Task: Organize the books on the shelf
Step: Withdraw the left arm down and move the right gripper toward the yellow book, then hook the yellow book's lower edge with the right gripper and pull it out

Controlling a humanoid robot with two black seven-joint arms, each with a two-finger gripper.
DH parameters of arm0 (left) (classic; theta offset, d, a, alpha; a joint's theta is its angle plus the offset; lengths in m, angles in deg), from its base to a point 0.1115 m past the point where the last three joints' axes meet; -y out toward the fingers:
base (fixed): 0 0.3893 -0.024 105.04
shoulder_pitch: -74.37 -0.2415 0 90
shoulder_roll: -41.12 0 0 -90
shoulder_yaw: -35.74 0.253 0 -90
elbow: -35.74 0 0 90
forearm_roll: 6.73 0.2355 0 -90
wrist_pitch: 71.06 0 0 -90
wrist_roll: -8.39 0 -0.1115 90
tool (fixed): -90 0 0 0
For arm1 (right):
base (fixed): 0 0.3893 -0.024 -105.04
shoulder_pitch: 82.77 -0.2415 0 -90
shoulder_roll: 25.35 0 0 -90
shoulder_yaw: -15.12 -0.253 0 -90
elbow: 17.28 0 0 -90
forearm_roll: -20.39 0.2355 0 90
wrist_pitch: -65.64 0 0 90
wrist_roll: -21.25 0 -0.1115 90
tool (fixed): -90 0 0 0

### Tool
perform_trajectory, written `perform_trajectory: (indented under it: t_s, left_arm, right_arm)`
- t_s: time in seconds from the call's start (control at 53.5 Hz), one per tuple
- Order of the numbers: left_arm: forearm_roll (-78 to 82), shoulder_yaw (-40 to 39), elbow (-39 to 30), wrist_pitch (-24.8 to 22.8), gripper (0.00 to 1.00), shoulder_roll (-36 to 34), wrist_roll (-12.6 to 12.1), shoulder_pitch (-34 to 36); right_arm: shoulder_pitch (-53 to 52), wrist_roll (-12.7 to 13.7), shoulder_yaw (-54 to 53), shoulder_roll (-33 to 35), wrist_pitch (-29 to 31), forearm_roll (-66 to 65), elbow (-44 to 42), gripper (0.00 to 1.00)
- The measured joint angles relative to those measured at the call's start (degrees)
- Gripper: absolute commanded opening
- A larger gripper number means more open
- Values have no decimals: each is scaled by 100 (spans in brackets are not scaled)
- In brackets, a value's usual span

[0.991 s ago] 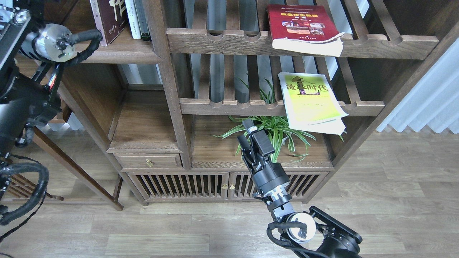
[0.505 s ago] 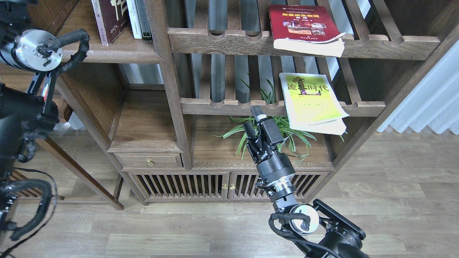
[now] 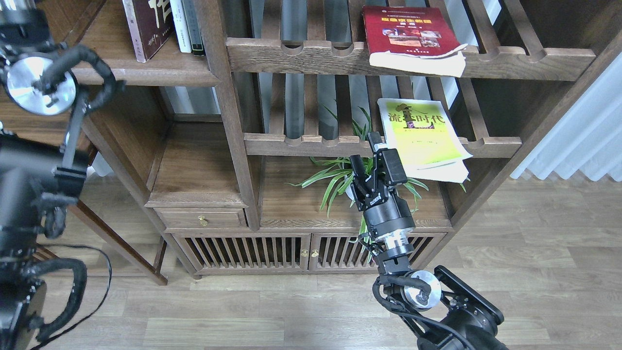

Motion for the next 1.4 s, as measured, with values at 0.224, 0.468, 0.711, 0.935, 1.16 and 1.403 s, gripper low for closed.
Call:
perform_trajectory:
  t_s: [0.224,0.468,0.711,0.935,1.16,1.403]
  left_arm:
    - [-26,128,-286,-657,100,154,0,-626]
    - [-294,573,-375,-1074,98,300,-149,-1828]
    - [-478,676,-375,-1078,100,407,-617,-2796]
    - [-493,1061,-336,-1078,100,410,-622,-3252]
    - [-479,1586,-224,-1079,100,410,-634,-3670]
    - [-470,1642,-103,-1079,100,402,-643,-3731]
  right_arm:
    - [-14,24,69,0,0,-32,9,97]
    - [-20,44,15,0,0,-52,-7,96]
    - [177,38,-236,227,0,-32,-34,98]
    - [295,35,-449,530,0,-27,-153,99]
    - [313,43,-442,785,0,31,-647,99]
    - [343,53,-390,868,0,100,-1034,99]
